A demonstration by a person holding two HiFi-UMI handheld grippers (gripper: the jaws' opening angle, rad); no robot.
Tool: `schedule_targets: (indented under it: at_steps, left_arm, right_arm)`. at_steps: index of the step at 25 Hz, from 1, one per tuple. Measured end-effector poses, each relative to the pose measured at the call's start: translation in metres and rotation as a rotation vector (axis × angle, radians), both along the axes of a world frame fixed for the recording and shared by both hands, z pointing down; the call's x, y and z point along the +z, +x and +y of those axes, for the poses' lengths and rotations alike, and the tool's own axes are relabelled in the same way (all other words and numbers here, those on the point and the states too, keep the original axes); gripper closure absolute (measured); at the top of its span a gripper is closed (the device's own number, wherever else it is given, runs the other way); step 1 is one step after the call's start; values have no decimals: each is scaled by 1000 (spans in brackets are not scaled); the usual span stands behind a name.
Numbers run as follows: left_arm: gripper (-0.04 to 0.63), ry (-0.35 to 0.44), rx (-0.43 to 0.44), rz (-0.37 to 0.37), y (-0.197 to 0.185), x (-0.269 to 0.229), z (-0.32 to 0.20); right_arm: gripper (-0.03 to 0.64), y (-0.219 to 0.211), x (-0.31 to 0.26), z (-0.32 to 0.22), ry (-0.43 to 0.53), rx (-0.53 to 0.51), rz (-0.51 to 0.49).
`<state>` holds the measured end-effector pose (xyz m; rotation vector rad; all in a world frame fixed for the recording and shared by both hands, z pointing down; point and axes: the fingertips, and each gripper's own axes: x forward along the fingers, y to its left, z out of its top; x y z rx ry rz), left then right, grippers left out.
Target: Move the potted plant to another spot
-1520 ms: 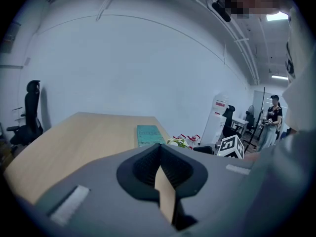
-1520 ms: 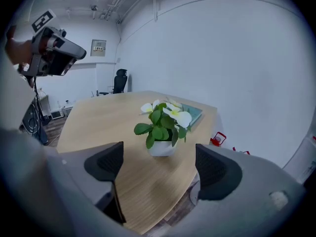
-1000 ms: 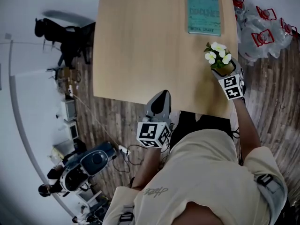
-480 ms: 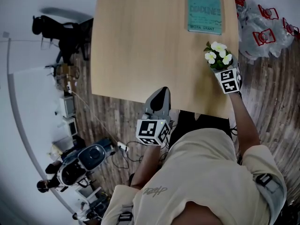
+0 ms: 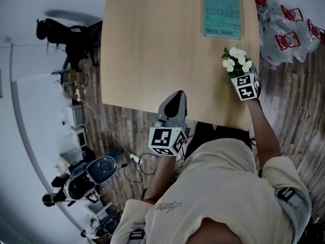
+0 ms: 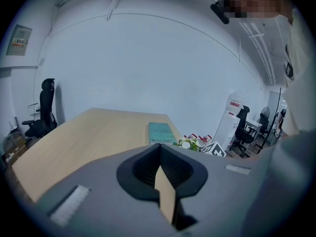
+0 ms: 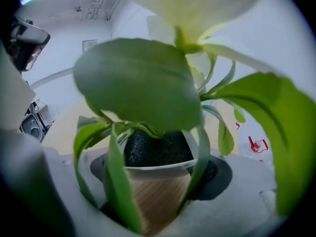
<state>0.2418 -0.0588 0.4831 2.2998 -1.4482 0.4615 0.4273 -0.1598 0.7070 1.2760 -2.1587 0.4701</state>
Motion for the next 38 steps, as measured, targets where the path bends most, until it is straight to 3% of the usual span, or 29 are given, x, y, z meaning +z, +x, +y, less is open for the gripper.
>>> schedule_targets:
  at_steps: [16,26,33,38]
  left_arm:
    - [581,20,19,-54,2,0,1]
    - [581,21,-5,-13,-16,4,15]
    - [581,88,22,32,-30,-6,19]
    - [581,116,3,73,-62,-14,28]
  right_arm:
    - [275,8,-15,11,20,-11,-12]
    - [275,6,-30,42,14,-15,12]
    - [275,12,-52,67,37,28,40]
    - [275,1,-81,81,66,54,43]
